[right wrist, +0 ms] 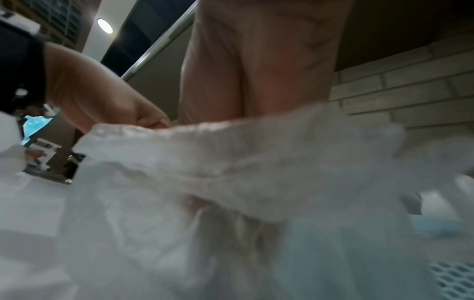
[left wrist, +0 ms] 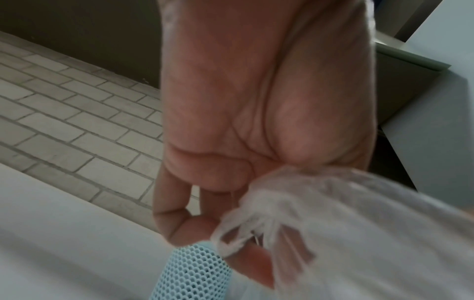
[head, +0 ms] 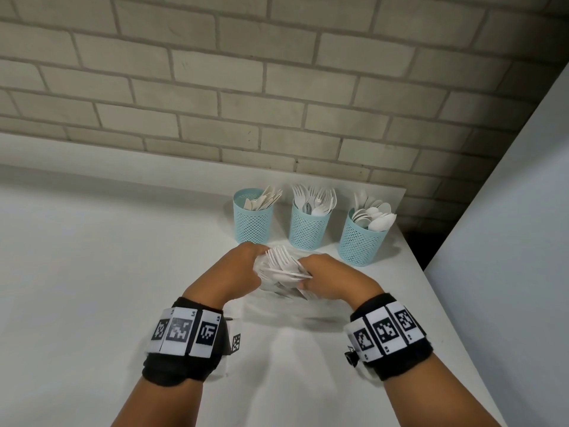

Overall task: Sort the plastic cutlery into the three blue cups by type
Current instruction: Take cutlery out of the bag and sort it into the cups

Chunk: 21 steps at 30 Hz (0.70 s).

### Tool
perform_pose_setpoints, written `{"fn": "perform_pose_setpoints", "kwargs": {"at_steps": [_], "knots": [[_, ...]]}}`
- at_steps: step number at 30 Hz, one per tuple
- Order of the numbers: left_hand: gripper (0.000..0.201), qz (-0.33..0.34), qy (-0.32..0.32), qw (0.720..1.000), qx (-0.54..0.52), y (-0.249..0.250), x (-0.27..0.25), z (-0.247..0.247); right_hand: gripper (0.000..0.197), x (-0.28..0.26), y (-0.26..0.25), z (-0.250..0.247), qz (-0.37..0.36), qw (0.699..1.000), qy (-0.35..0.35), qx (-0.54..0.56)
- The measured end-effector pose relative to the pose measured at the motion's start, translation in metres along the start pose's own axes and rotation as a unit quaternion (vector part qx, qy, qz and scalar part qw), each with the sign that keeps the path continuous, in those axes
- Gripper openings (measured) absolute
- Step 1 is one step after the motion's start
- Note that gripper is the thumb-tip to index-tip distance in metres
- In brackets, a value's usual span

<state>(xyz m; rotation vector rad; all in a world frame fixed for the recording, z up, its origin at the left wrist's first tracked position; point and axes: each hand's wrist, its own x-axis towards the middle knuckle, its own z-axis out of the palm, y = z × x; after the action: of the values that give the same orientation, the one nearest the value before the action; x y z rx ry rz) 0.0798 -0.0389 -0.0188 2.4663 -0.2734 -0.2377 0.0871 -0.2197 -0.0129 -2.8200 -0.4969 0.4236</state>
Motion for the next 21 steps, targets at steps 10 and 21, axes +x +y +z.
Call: {"fn": "perform_pose_setpoints", "kwargs": {"at_steps": [10,21], "knots": [[0.058,-0.032,-0.007,0.999,-0.029,-0.005,0.003,-0.001,0.03,-0.011,0.005,-0.025,0.024,0.997,-0.03,0.062],[0.046,-0.006,0.115,0.993,-0.011,0.022,0.0,0.002,0.014,-0.014,0.014,-0.039,-0.007,0.968,-0.001,0.251]]}}
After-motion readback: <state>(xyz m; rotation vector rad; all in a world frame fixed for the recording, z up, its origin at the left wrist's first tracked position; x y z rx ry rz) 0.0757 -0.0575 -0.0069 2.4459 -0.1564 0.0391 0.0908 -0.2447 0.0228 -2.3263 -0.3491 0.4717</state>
